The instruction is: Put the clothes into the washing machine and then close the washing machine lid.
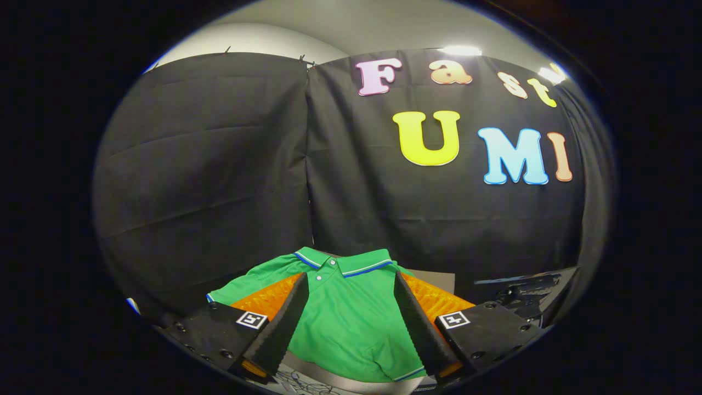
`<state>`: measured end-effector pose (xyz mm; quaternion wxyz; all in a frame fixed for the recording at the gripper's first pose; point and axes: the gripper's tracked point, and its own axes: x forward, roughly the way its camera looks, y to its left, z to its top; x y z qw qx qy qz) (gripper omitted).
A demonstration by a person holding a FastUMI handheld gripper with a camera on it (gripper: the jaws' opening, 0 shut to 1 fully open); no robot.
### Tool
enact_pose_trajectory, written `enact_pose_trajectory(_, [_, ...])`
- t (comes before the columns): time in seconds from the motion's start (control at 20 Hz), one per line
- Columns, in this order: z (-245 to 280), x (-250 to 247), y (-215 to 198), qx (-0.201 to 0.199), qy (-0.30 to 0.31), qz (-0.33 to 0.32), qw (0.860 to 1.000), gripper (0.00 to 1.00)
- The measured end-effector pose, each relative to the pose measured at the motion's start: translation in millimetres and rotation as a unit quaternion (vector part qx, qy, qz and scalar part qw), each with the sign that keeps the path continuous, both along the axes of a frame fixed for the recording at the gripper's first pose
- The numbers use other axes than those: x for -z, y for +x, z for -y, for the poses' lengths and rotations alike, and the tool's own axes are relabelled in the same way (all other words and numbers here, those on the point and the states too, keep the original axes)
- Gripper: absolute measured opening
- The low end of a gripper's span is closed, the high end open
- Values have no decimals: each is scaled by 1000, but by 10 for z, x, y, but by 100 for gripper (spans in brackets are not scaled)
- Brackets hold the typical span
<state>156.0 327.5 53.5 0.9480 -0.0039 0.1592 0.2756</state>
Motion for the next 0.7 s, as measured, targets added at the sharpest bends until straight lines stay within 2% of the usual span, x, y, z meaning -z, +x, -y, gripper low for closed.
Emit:
enact_pose_trajectory(0.3, [-419,363,154,-34,-27,-76,996,97])
enact_pose_trajectory(0.7, [-761,805,243,-67,-101,-121,985,97])
